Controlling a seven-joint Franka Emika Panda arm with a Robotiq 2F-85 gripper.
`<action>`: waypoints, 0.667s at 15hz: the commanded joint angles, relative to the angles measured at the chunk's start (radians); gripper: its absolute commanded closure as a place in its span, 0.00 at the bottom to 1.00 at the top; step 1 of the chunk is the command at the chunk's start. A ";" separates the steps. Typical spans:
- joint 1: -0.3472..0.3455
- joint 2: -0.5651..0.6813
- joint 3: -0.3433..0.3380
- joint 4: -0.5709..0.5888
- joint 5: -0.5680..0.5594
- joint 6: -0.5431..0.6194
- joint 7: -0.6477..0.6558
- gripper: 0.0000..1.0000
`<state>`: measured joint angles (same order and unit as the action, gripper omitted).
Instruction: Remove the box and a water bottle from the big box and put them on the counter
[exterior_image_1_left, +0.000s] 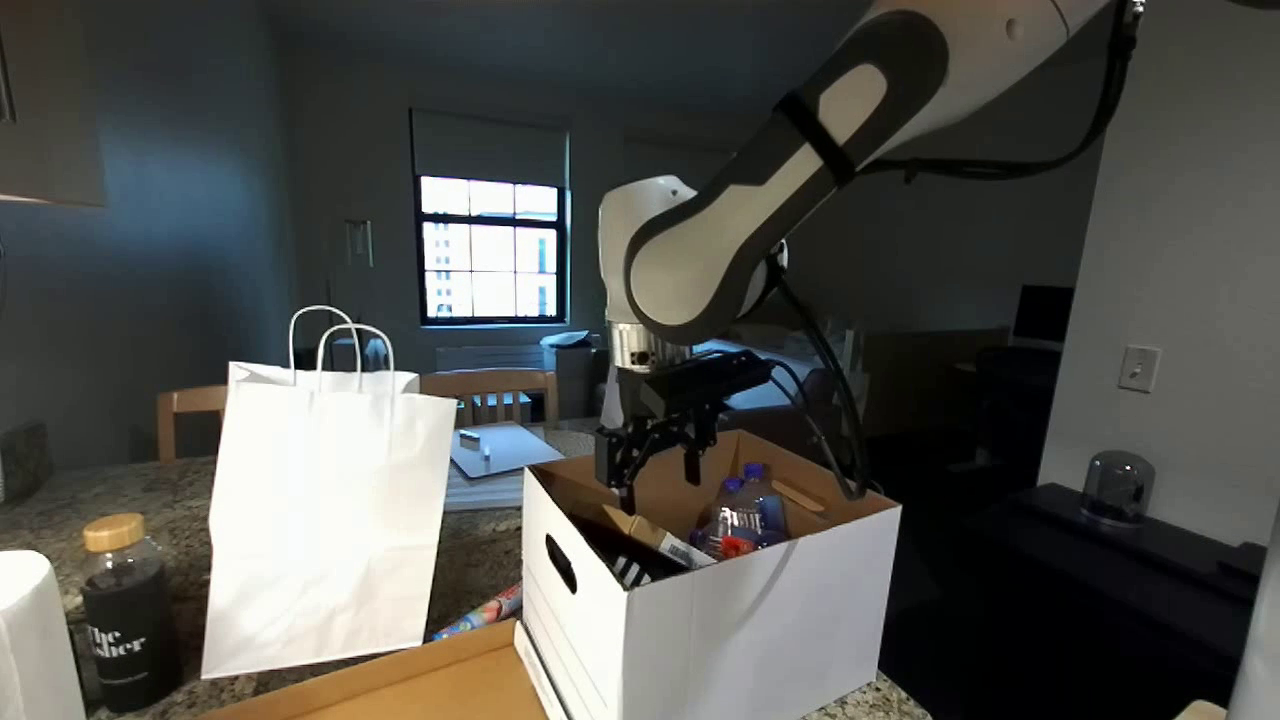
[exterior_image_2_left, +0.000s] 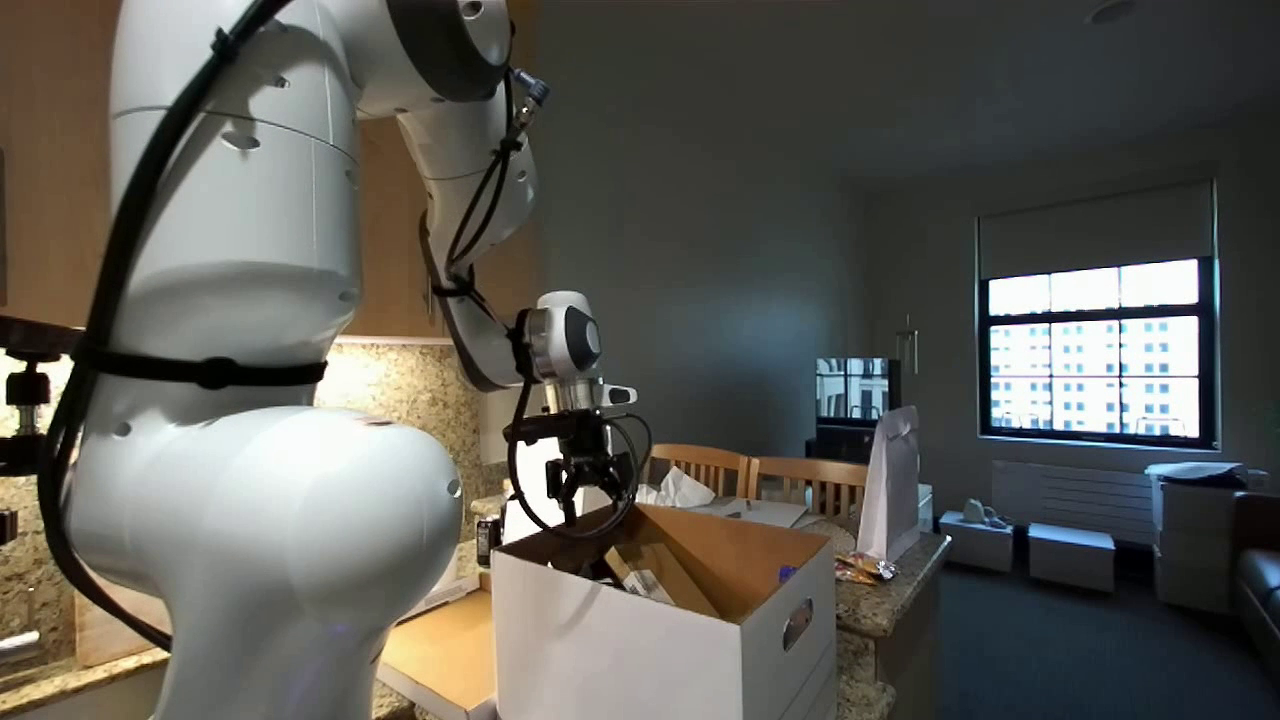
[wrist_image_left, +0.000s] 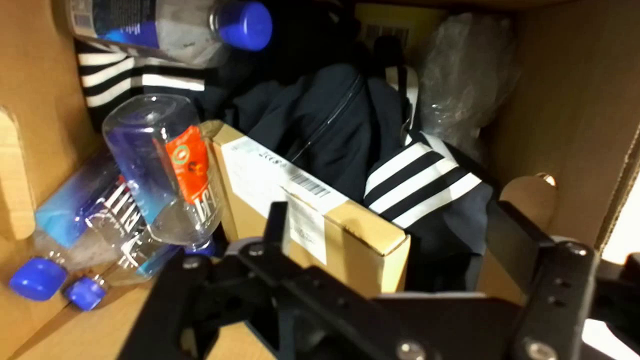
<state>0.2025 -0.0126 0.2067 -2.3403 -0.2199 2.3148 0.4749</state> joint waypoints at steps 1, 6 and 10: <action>0.022 0.015 0.026 -0.006 -0.147 0.029 0.127 0.00; 0.035 0.062 0.017 -0.012 -0.294 0.029 0.248 0.00; 0.034 0.082 -0.009 -0.028 -0.361 0.054 0.307 0.00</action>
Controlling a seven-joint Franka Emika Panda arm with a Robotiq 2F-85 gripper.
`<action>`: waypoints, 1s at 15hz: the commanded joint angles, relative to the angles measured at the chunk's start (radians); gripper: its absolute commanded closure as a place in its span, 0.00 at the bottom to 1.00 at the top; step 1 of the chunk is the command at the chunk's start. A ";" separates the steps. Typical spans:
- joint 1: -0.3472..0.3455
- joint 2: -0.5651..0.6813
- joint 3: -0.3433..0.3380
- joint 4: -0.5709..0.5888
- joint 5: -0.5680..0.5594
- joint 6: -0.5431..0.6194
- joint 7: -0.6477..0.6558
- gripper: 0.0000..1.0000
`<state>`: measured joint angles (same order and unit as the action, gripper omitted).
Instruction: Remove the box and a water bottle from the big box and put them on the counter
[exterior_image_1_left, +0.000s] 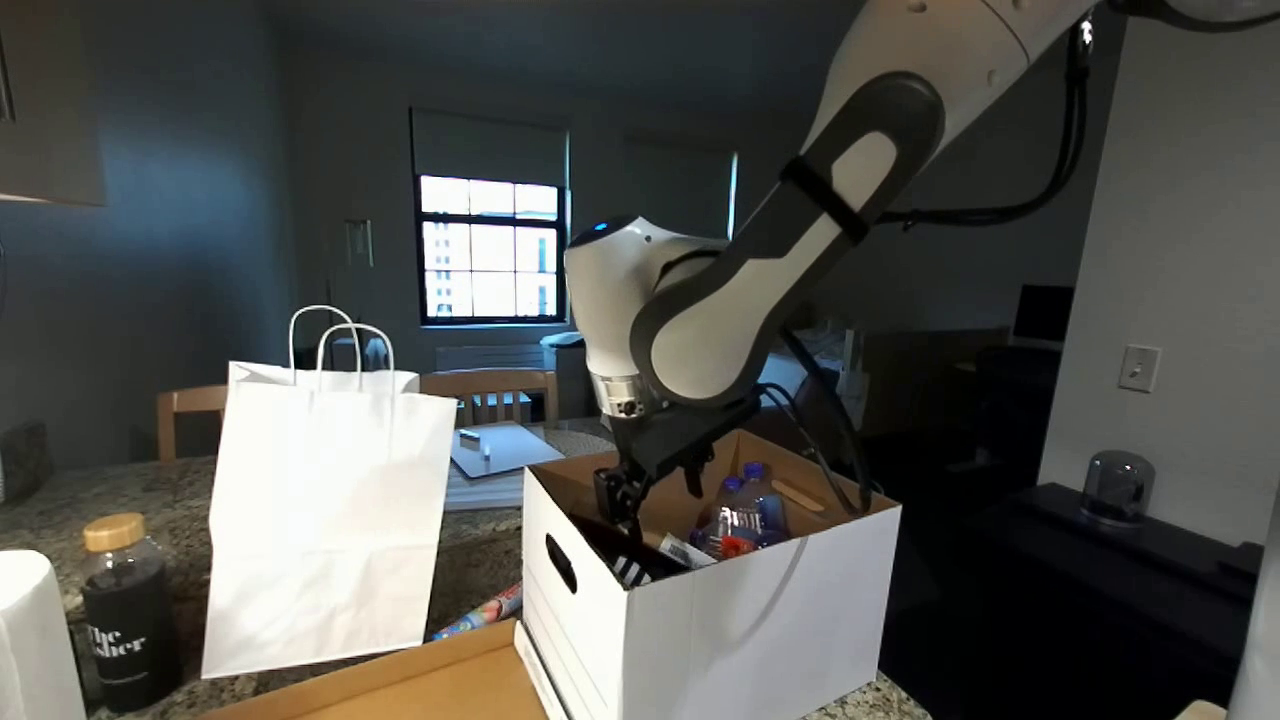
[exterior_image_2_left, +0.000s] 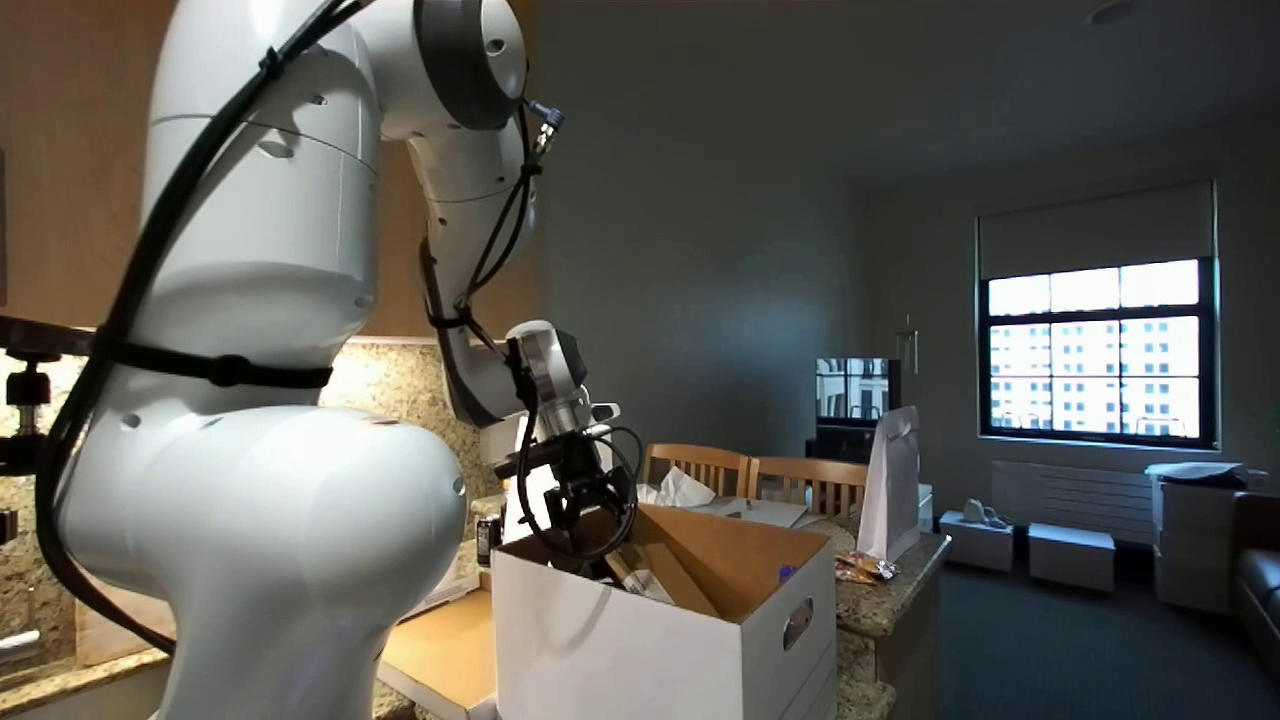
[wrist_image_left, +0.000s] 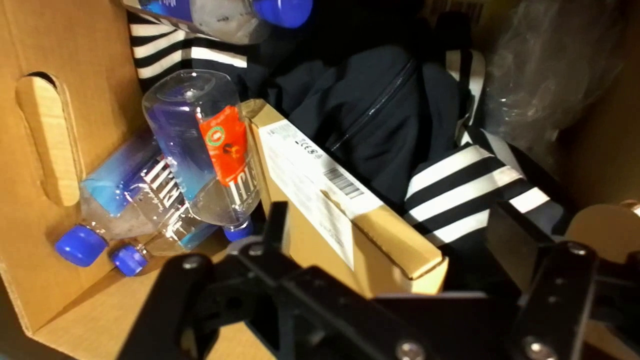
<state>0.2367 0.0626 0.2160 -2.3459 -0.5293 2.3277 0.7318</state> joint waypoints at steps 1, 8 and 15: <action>0.001 0.018 -0.022 -0.020 -0.055 0.044 0.048 0.00; 0.011 0.109 -0.054 -0.001 -0.140 0.053 0.038 0.00; 0.026 0.126 -0.087 0.018 -0.348 0.184 0.114 0.00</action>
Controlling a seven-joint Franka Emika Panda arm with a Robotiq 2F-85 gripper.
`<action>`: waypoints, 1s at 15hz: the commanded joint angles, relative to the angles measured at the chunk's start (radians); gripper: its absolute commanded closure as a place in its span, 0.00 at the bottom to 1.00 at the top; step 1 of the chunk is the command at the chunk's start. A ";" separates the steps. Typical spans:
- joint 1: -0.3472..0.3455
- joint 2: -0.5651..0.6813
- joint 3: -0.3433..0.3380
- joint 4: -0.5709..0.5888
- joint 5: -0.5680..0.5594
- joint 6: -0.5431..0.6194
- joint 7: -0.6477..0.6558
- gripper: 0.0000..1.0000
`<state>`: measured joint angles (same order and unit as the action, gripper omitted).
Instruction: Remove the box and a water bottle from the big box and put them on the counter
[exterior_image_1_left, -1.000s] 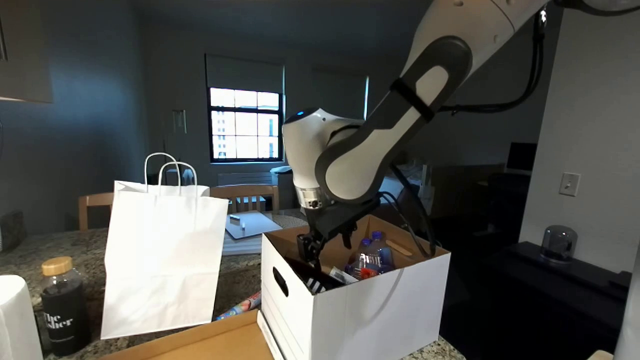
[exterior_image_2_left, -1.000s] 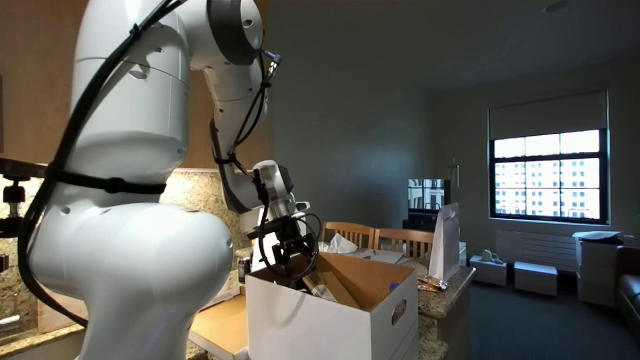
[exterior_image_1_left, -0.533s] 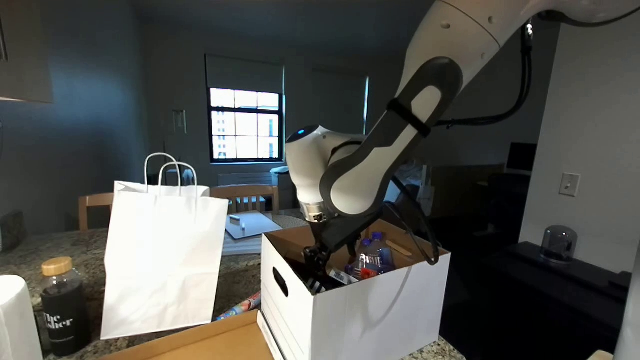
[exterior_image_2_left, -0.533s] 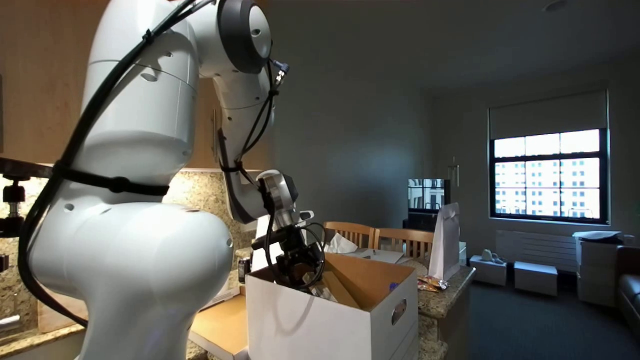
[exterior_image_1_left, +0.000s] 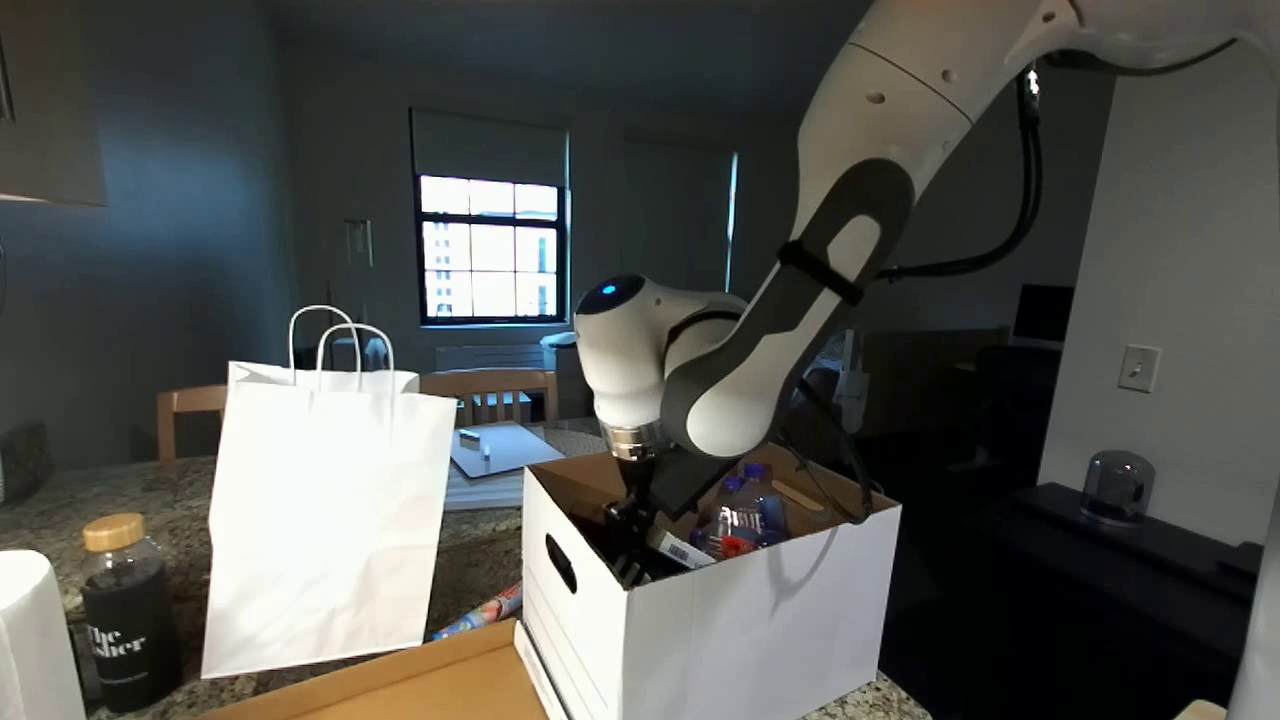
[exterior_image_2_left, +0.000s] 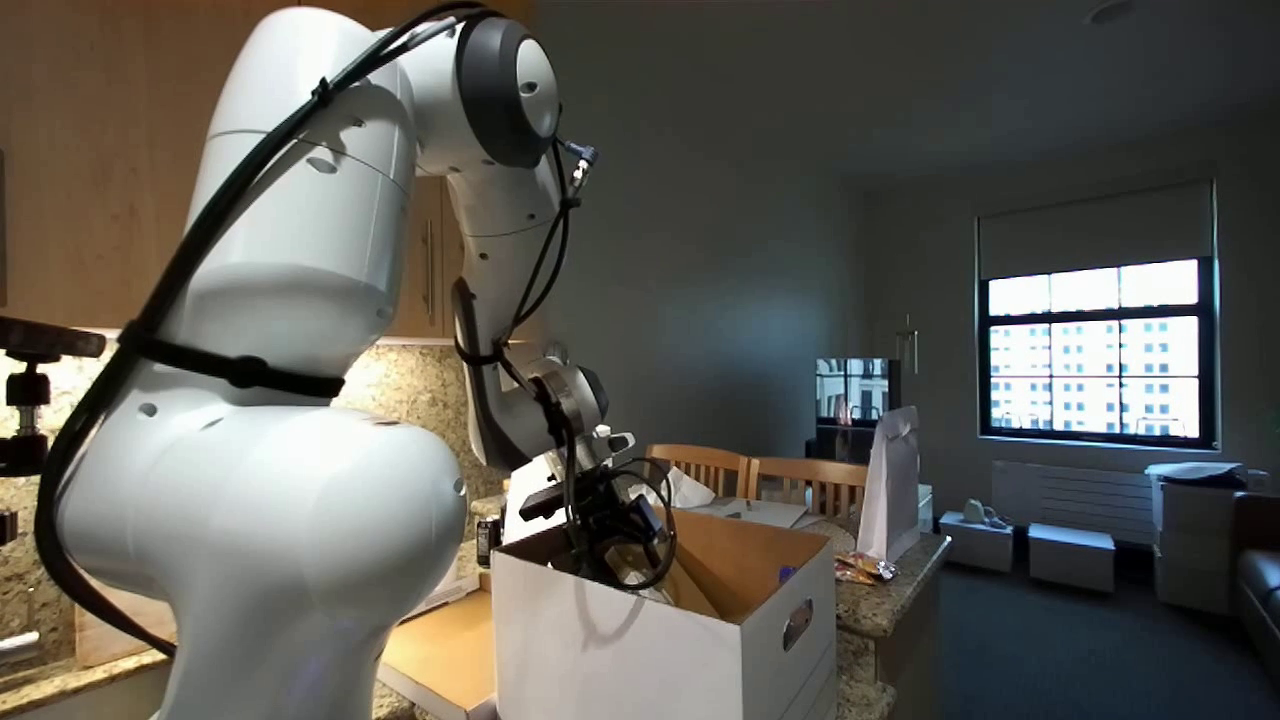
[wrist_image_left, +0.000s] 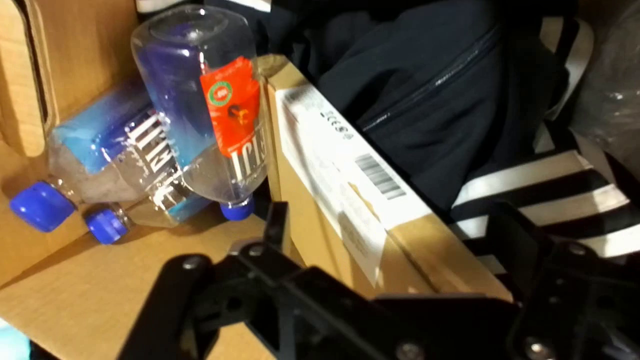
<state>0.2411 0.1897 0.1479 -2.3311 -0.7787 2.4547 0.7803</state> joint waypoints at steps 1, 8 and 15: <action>0.021 0.003 -0.019 0.010 -0.127 0.070 0.078 0.00; 0.043 0.057 -0.025 0.053 -0.360 -0.028 0.254 0.39; 0.029 0.063 -0.001 0.067 -0.411 -0.171 0.316 0.85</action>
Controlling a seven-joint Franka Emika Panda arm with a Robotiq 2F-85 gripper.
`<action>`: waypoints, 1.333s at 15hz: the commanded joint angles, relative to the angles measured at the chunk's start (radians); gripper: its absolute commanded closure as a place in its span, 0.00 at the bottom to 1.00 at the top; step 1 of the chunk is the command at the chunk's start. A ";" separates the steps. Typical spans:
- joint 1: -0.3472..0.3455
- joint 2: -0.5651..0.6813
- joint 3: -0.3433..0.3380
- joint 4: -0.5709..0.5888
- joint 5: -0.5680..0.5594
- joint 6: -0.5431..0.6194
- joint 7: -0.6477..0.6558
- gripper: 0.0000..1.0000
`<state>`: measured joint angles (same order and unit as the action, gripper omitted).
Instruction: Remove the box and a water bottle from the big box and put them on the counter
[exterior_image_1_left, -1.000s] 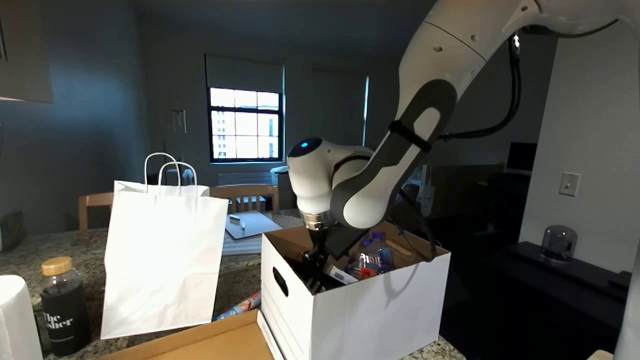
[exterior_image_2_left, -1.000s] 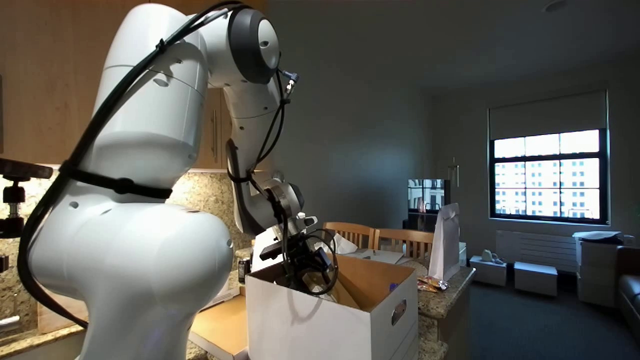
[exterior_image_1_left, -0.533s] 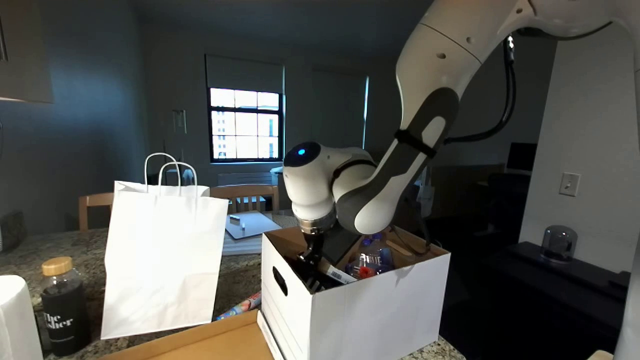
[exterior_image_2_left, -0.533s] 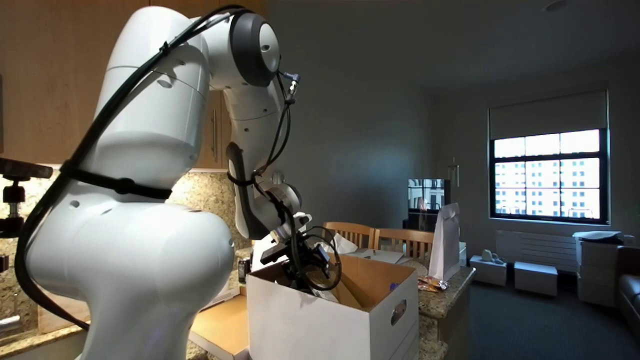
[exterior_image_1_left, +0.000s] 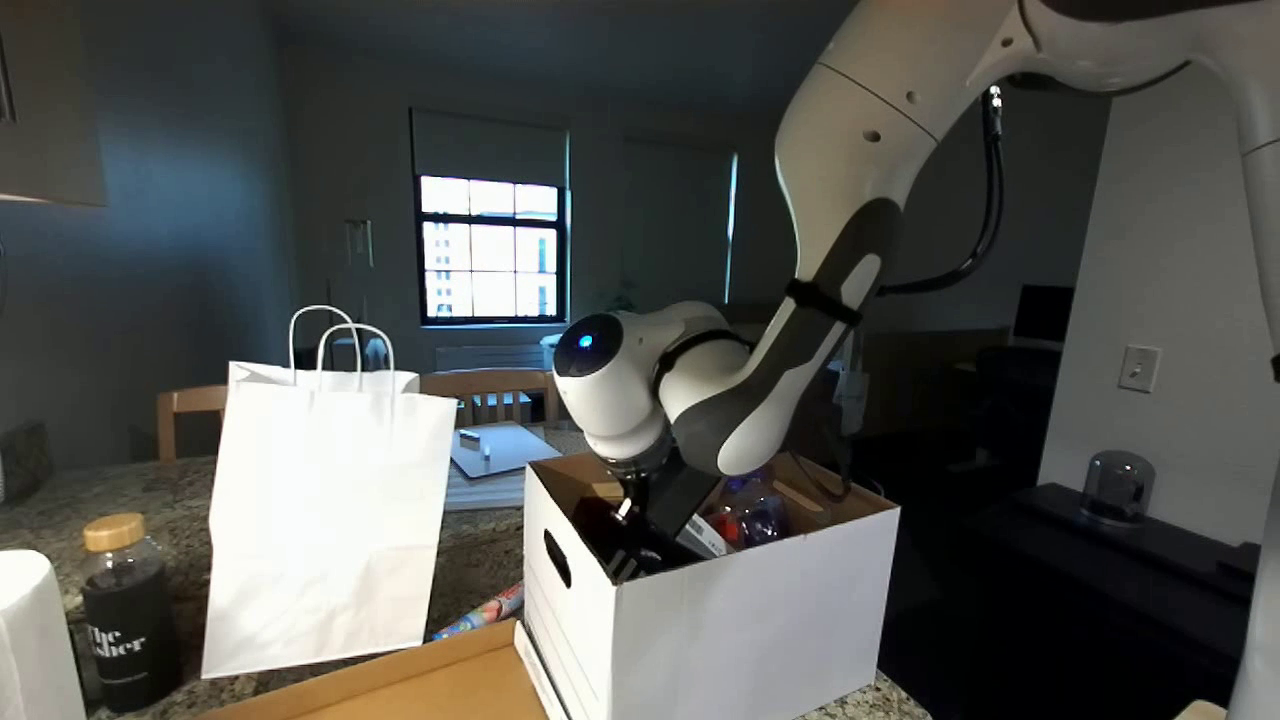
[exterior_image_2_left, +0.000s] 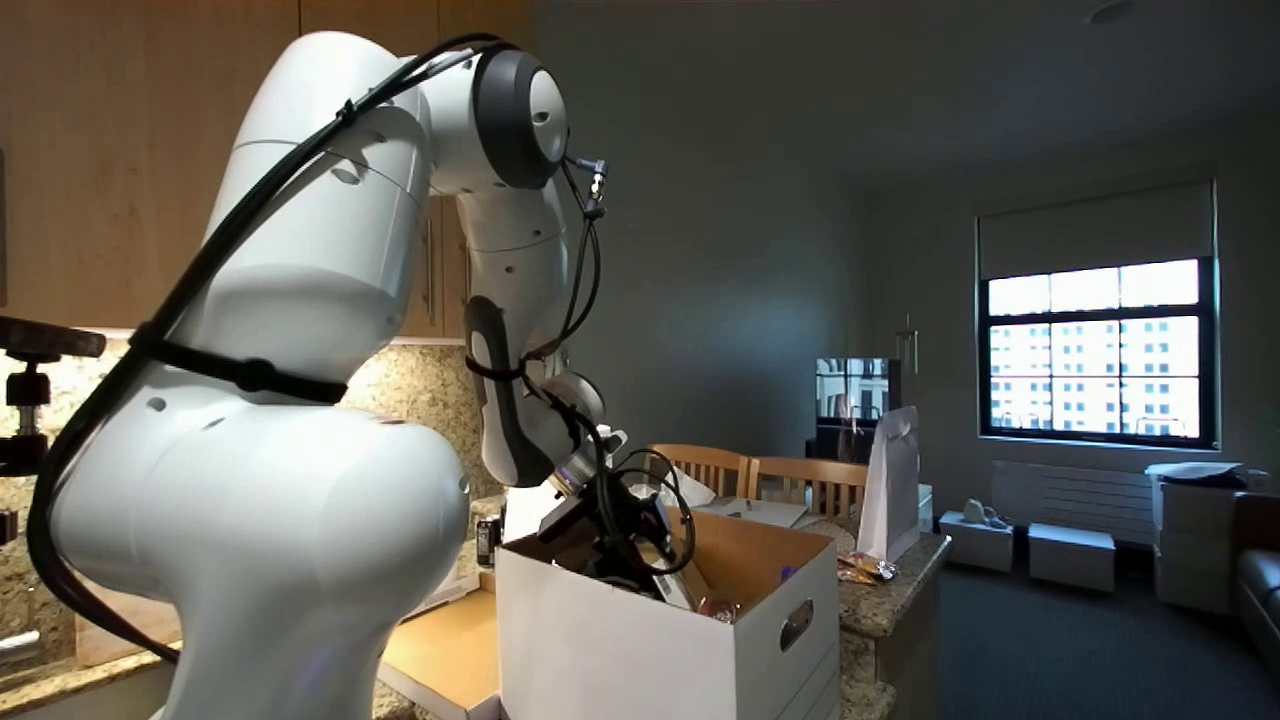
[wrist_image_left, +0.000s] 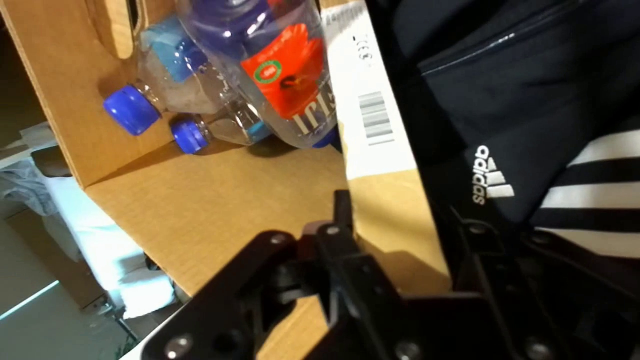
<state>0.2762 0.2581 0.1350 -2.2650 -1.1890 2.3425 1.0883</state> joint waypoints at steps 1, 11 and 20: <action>-0.011 -0.013 0.018 -0.004 0.025 -0.067 -0.014 0.90; -0.048 -0.288 0.023 -0.078 0.488 -0.259 -0.283 0.88; -0.072 -0.530 0.069 -0.040 0.688 -0.268 -0.403 0.88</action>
<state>0.2143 -0.2039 0.1629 -2.2995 -0.5470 2.1085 0.7462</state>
